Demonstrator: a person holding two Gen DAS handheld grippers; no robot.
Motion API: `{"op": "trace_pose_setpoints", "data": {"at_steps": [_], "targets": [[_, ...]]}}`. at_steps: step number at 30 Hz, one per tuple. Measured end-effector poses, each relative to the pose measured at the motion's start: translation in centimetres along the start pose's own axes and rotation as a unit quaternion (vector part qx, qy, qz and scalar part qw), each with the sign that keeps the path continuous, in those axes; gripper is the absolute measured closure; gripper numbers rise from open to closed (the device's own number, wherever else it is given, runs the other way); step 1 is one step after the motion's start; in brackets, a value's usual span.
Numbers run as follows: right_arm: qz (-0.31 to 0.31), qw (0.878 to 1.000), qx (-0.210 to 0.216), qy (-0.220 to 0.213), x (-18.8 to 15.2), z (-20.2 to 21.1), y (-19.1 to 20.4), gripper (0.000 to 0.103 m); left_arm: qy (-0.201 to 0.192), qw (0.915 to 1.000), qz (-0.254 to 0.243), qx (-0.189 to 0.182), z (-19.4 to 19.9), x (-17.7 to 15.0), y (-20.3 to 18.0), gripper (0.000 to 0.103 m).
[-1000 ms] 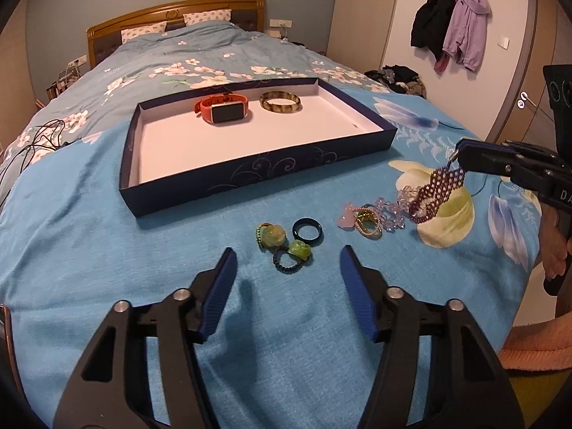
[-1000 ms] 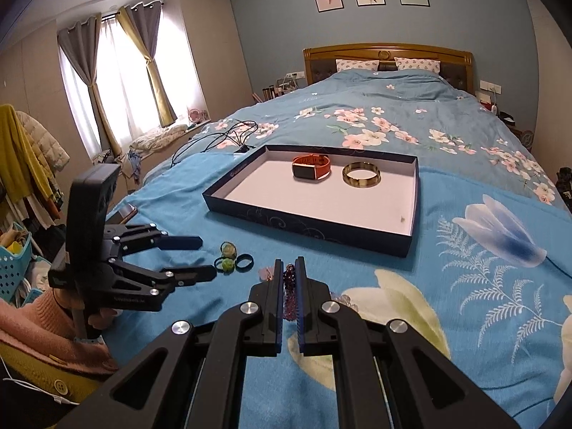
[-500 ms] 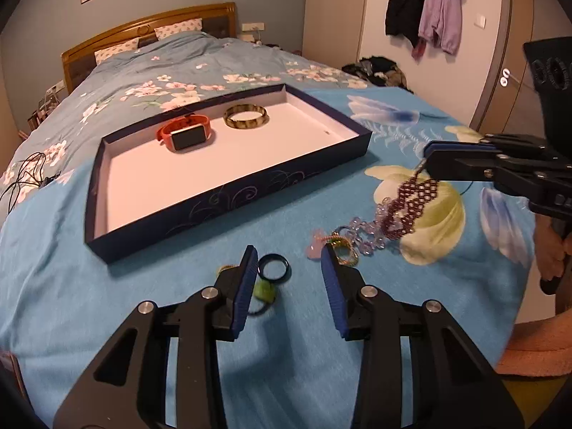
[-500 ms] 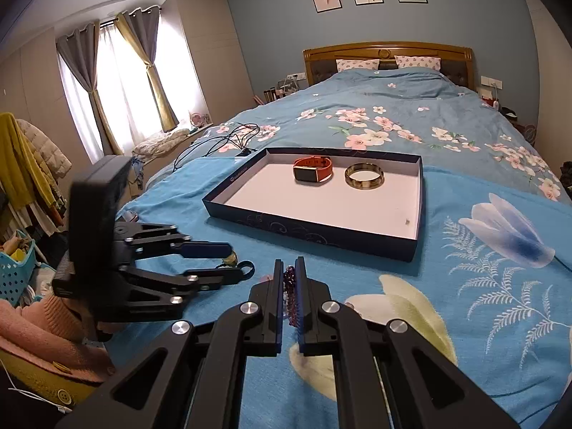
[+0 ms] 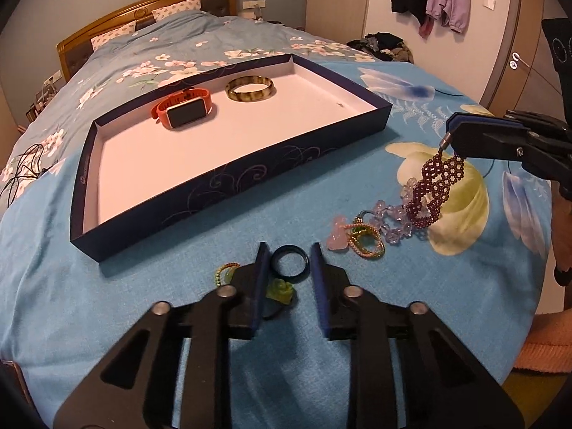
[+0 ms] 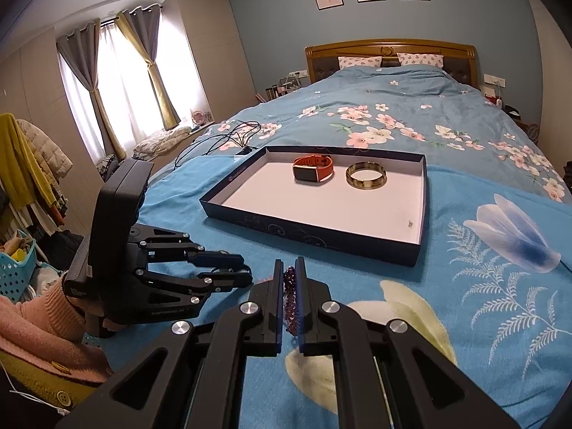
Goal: Organize jewelry
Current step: 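Grasp a black ring with the left tool while the right tool grasps the dark red beaded bracelet, then lower ring and beaded bracelet into the tray and open both tools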
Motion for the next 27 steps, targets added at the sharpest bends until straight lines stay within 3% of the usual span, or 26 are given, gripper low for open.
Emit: {"op": "trace_pose_setpoints", "data": {"at_steps": [12, 27], "targets": [[0.007, 1.000, -0.002, -0.015, 2.0, -0.6, -0.3, 0.098, -0.033, 0.9994, 0.012, 0.001, 1.9, 1.1, 0.4, 0.080], [0.018, 0.999, -0.017, -0.041, 6.7, -2.9, -1.9, 0.098, -0.082, 0.9962, 0.022, 0.020, 3.7, 6.0, 3.2, 0.080]]}}
Point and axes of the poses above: each gripper's, at about its wrist camera, not at the fingertips, and z roughly against the way its jaws point, y to its left, x to its top, the point moved 6 cm from there along -z, roughly the way its jaws point, and after that the axes turned 5 degrees about -y, right-handed, at the moved point
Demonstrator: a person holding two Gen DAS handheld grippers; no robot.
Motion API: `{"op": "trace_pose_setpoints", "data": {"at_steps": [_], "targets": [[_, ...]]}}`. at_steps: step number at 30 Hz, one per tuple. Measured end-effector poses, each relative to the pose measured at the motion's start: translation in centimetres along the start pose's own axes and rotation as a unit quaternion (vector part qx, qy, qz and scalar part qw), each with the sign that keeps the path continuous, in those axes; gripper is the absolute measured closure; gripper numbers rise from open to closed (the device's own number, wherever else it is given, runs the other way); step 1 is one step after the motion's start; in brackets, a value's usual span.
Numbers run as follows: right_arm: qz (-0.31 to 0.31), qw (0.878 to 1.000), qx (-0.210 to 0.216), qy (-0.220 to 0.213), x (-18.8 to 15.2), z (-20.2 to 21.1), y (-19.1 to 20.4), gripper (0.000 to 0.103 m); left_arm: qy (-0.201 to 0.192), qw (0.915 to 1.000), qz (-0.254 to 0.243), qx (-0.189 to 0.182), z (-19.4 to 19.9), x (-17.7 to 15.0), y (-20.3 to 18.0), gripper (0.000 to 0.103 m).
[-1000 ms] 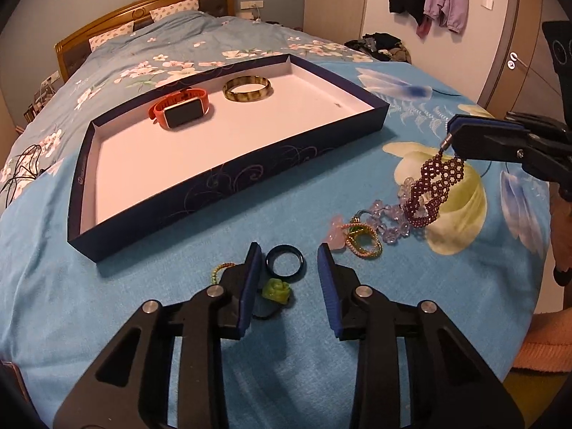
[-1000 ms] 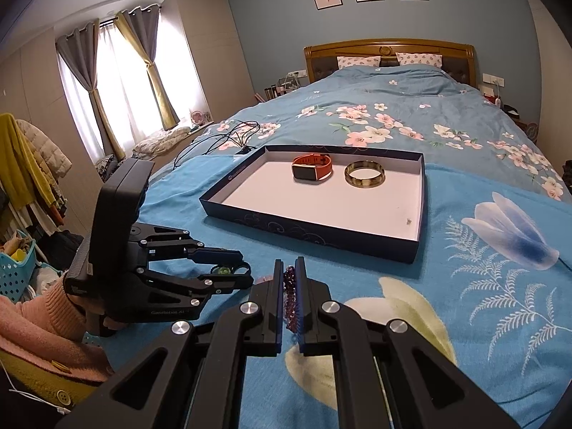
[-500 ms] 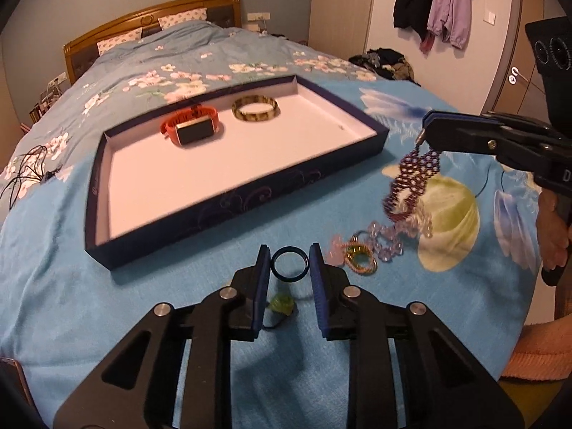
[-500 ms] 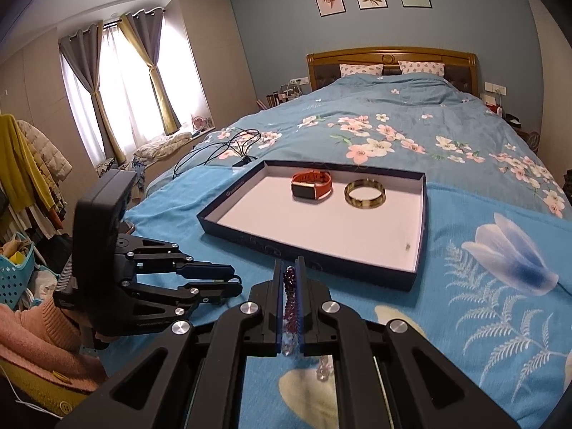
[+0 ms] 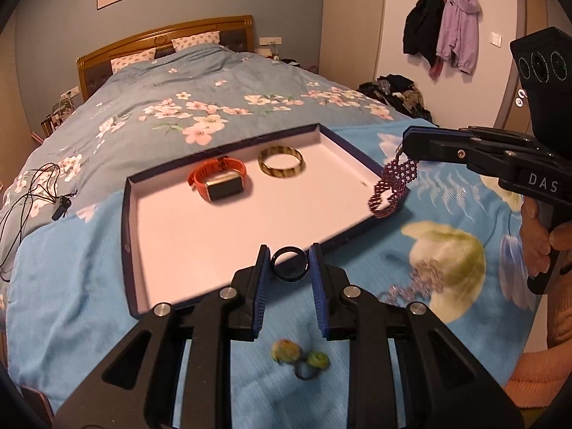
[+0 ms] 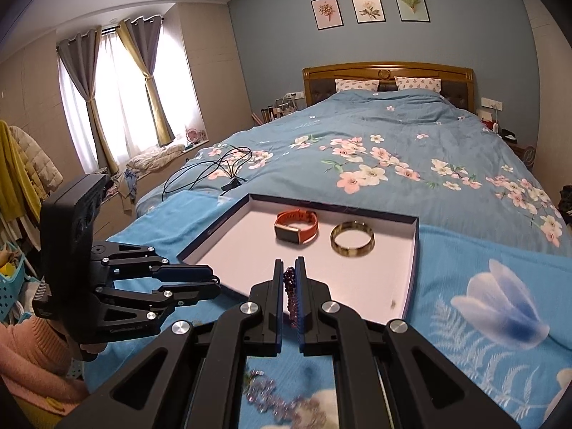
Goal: Organize jewelry
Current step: 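Lower ring and beaded bracelet into the tray and open both tools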
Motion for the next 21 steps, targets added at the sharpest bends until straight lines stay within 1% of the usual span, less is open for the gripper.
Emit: {"op": "trace_pose_setpoints", "data": {"at_steps": [4, 10, 15, 21], "targets": [[-0.009, 1.000, -0.003, 0.001, 0.7, -1.4, -0.8, 0.098, -0.001, 0.9999, 0.014, 0.000, -0.8, 1.0, 1.0, 0.080], [-0.019, 1.000, -0.007, 0.009, 1.4, -3.8, -1.8, 0.098, -0.001, 0.9998, 0.018, 0.012, -2.2, 1.9, 2.1, 0.080], [-0.033, 0.999, -0.007, 0.018, 1.8, -5.7, -2.5, 0.098, 0.008, 0.9995, 0.020, 0.024, -3.9, 2.1, 2.7, 0.080], [-0.043, 0.999, -0.006, 0.028, 2.0, -7.6, -2.8, 0.098, 0.018, 0.9990, 0.026, 0.031, -5.5, 2.3, 3.5, 0.080]]}}
Point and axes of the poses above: each gripper's, at about its wrist camera, not at the fingertips, and z roughly against the way its jaws point, y to its left, x to its top, the point moved 6 cm from there along -z, roughly the way its jaws point, and after that the axes turned 5 degrees about -y, right-handed, at the moved point
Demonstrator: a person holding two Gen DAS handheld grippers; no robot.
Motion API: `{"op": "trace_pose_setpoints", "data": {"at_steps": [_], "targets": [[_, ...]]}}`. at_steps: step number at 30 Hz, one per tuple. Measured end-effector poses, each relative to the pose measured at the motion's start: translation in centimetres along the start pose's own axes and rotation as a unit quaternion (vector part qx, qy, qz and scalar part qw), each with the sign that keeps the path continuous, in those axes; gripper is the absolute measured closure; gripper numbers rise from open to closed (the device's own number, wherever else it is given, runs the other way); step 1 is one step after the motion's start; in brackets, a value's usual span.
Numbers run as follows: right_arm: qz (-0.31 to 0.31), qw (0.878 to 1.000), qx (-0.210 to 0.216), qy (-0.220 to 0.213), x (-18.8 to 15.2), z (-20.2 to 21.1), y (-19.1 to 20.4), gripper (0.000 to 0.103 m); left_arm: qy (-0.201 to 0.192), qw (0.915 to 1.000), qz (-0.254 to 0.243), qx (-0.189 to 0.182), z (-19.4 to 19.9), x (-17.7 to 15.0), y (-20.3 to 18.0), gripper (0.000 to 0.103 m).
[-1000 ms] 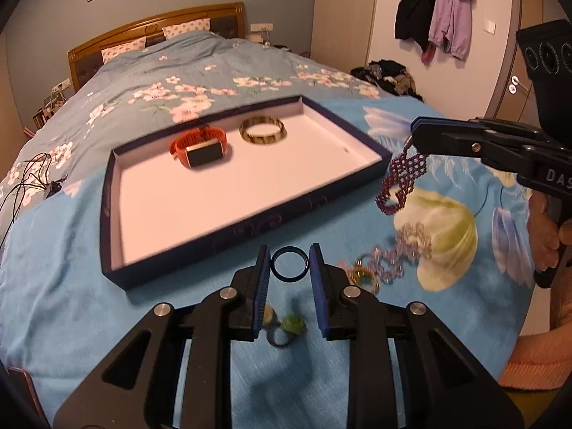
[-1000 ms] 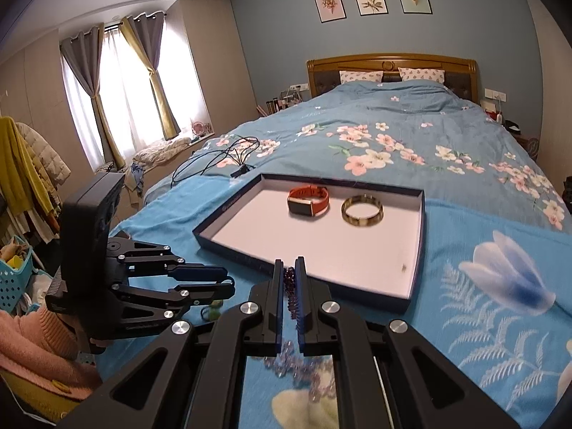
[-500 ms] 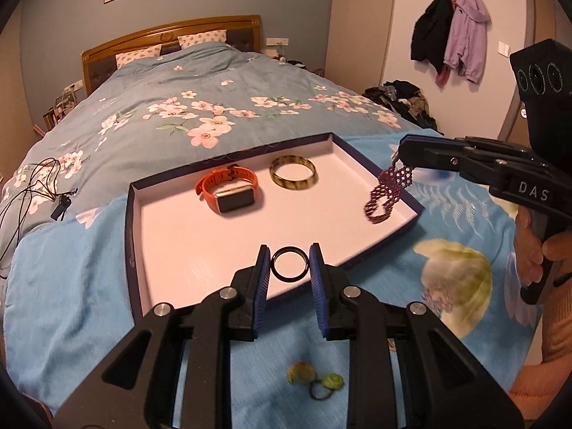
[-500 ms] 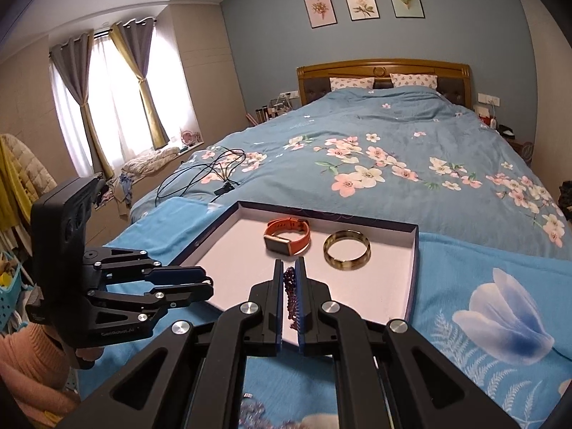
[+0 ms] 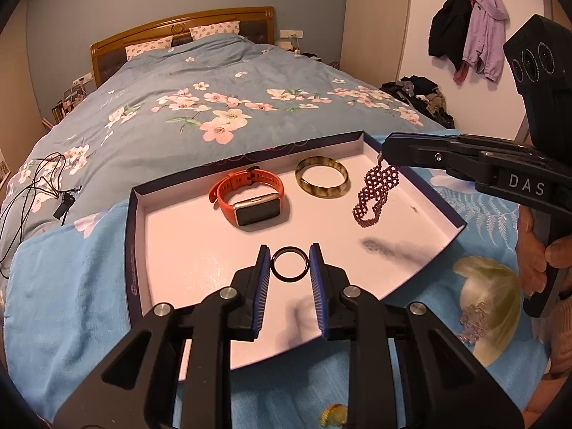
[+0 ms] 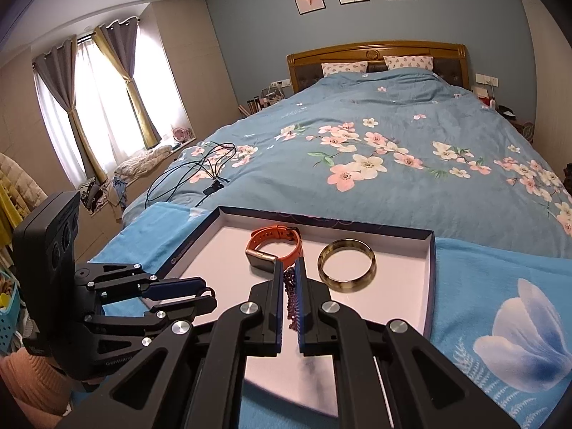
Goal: Organize jewelry
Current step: 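Lower ring and beaded bracelet into the tray and open both tools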
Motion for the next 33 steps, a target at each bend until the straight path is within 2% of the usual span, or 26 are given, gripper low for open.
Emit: {"op": "trace_pose_setpoints", "data": {"at_steps": [13, 21, 29, 33], "targets": [[-0.042, 0.999, 0.021, 0.011, 0.4, -2.9, -0.6, 0.098, 0.018, 0.9997, -0.001, 0.014, -3.1, 1.2, 0.7, 0.080], [-0.066, 0.997, -0.001, 0.039, -0.8, -4.2, -2.9, 0.098, 0.044, 0.9988, 0.012, 0.018, -5.8, 0.8, 1.3, 0.080], [-0.058, 0.996, -0.027, 0.056, -1.6, -4.8, -4.0, 0.098, 0.059, 0.9978, 0.026, 0.018, -7.8, 0.9, 2.0, 0.080], [-0.059, 0.995, -0.041, 0.064, -2.1, -5.1, -4.5, 0.094, 0.058, 0.9976, 0.032, 0.019, -8.1, 1.2, 2.1, 0.080]]}}
Point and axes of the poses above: each gripper's, at about its wrist camera, not at the fingertips, and z roughly against the way its jaws point, y to its left, x to its top, the point moved 6 cm from there along -z, roughly the way its jaws point, and after that the axes turned 5 degrees about -y, right-handed, at the moved point
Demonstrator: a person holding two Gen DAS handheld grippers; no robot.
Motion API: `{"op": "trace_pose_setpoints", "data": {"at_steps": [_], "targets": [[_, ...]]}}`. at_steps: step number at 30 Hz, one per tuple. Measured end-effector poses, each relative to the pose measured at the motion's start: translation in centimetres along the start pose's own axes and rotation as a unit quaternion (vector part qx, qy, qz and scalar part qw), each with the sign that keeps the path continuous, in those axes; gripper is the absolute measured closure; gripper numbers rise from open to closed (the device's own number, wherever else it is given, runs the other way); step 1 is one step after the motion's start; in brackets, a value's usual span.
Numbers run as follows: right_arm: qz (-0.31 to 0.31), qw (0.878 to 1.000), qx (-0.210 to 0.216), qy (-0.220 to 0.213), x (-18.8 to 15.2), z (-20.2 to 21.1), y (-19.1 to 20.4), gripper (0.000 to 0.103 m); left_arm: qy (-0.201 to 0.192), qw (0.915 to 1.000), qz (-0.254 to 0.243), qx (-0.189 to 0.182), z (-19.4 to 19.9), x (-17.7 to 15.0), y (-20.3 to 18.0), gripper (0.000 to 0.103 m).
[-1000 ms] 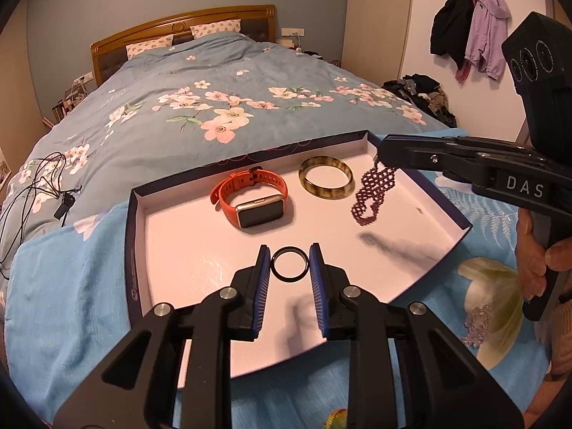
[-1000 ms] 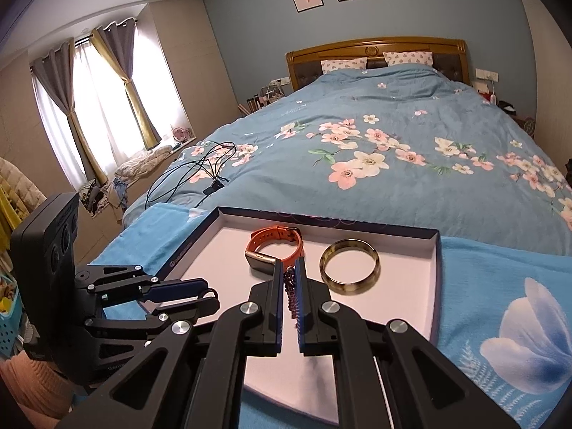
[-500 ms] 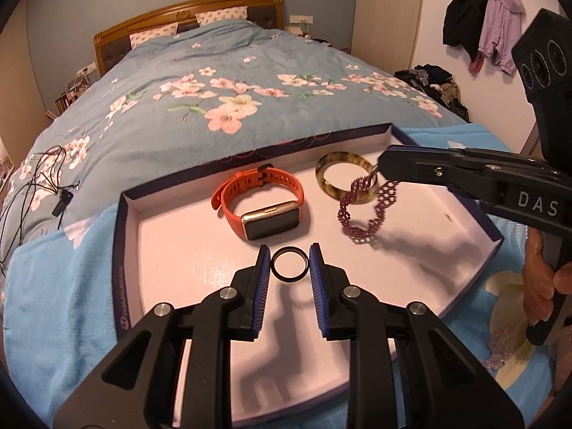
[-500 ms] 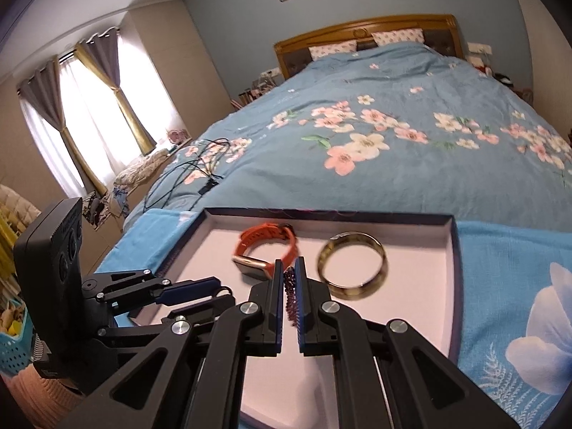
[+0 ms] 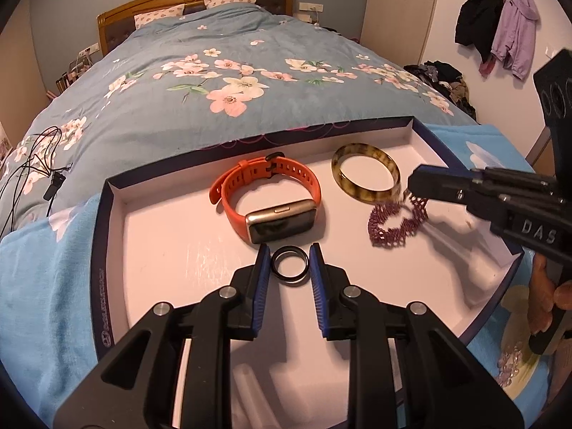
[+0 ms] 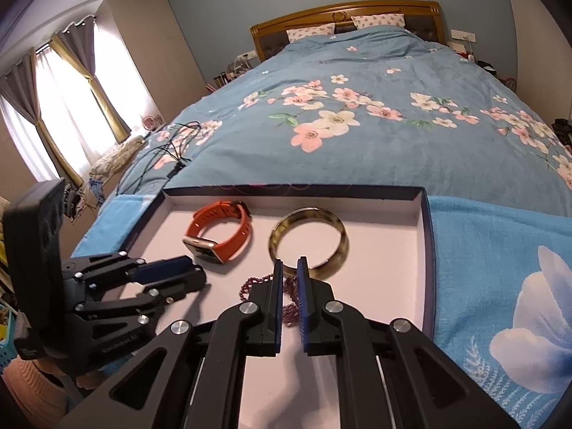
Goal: Organize jewelry
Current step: 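Lower ring and beaded bracelet into the tray and open both tools, then withdraw both tools from the tray toward the crystal bracelet and keyring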
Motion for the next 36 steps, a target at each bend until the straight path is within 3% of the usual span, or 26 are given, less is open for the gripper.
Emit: {"op": "trace_pose_setpoints", "data": {"at_steps": [4, 7, 12, 15, 26, 33, 36], "targets": [[-0.003, 1.000, -0.009, -0.002, 0.0, 0.2, -0.4, 0.089, -0.002, 1.0000, 0.002, -0.002, -0.1, 0.2, 0.0, 0.078], [0.003, 1.000, -0.012, -0.013, 0.2, 1.2, -0.2, 0.084, -0.014, 0.9999, 0.003, -0.003, 0.4, 0.3, 0.0, 0.068], [0.028, 0.999, -0.003, -0.026, 0.0, 3.3, 1.0, 0.076, -0.043, 0.9990, -0.006, 0.010, 3.0, 0.4, 0.0, 0.055], [0.046, 0.998, 0.011, -0.030, -0.6, 4.9, 2.0, 0.074, -0.063, 0.9979, -0.009, 0.014, 5.4, 0.4, 0.0, 0.054], [0.130, 0.990, 0.046, 0.017, -8.3, 10.0, 4.7, 0.074, -0.098, 0.9948, -0.027, 0.005, 13.5, -4.3, -0.5, 0.047], [0.129, 0.989, 0.036, 0.055, -12.7, 10.8, 3.5, 0.058, -0.084, 0.9964, 0.004, 0.000, 14.9, -8.6, 0.2, 0.045], [0.135, 0.989, 0.030, 0.060, -13.5, 10.8, 3.6, 0.058, -0.076, 0.9971, 0.005, -0.003, 15.3, -10.0, 0.2, 0.045]]}}
Point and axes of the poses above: each gripper's, at about its wrist camera, not at the fingertips, and z roughly against the way its jaws point, y to its left, x to its top, the point moved 6 cm from there along -z, roughly the way its jaws point, and after that the axes turned 5 degrees about -y, right-handed, at the moved point
